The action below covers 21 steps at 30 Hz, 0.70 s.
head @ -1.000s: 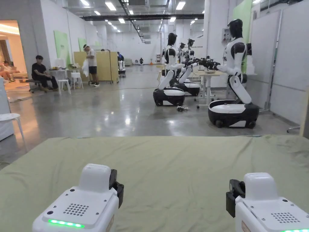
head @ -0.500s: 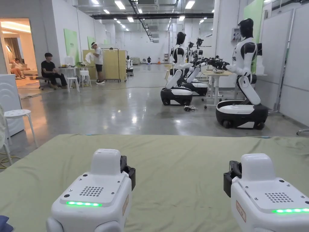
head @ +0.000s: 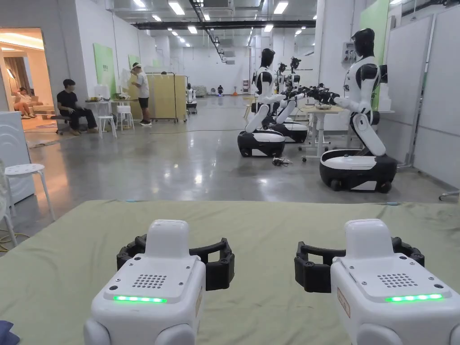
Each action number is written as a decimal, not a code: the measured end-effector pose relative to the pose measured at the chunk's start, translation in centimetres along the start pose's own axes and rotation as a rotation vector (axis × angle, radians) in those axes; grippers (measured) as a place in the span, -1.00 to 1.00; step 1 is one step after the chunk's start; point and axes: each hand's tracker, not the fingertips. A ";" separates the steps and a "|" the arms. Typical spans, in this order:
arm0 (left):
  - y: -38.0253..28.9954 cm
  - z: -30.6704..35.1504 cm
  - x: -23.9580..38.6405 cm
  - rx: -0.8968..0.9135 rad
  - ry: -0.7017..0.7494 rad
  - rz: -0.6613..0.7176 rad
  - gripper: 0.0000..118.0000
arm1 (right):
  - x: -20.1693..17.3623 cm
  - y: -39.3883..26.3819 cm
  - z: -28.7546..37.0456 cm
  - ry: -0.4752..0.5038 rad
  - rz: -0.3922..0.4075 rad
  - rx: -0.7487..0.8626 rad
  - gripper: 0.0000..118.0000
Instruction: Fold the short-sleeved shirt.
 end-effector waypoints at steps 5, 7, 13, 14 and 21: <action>0.6 0.0 0.3 -0.001 -0.001 0.043 0.89 | -0.5 0.7 -0.4 0.021 -0.037 -0.019 1.00; 0.8 0.0 0.5 0.002 -0.010 0.045 0.89 | -0.8 1.0 -0.9 0.005 -0.012 -0.030 1.00; 1.5 0.6 0.2 0.025 -0.045 0.072 0.89 | -1.2 1.2 -1.3 0.060 0.022 -0.035 1.00; 1.6 0.6 0.1 0.026 -0.055 0.088 0.89 | -1.1 1.8 -0.7 0.101 0.002 -0.020 1.00; 2.0 0.8 0.1 0.024 -0.054 0.074 0.89 | -1.9 1.8 0.6 0.008 -0.009 -0.010 1.00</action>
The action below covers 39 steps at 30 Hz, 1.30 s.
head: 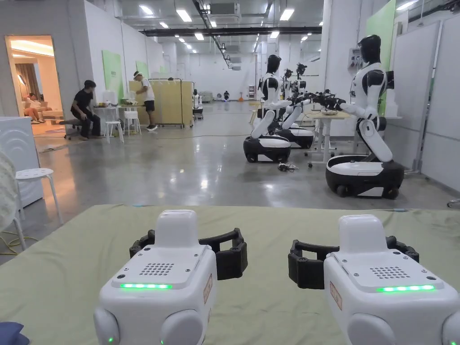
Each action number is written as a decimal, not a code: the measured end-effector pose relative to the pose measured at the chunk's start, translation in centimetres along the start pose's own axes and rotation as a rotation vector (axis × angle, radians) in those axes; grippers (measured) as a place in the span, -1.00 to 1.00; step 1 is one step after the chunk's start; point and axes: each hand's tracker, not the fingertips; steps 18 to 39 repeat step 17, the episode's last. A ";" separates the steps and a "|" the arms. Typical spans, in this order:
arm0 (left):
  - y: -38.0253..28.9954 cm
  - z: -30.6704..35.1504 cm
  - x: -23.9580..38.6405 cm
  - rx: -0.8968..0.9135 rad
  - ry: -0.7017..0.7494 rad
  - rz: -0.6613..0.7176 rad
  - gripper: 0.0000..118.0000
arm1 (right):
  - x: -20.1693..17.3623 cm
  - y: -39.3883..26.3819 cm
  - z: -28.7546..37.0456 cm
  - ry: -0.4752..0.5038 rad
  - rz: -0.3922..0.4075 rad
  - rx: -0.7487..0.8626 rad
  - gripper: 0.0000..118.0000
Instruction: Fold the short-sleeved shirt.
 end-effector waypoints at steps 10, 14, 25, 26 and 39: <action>0.3 0.3 -0.3 0.003 -0.009 -0.003 0.89 | -0.2 0.3 0.9 0.010 0.014 0.033 1.00; 0.2 0.3 -0.5 0.000 -0.008 -0.001 0.89 | -0.2 -0.1 0.5 -0.032 0.028 0.050 1.00; 0.1 0.3 -0.6 0.006 -0.006 0.000 0.89 | 0.2 0.1 0.4 -0.035 -0.010 0.033 1.00; 0.1 0.3 -0.6 0.006 -0.006 0.000 0.89 | 0.2 0.1 0.4 -0.035 -0.010 0.033 1.00; 0.1 0.3 -0.6 0.006 -0.006 0.000 0.89 | 0.2 0.1 0.4 -0.035 -0.010 0.033 1.00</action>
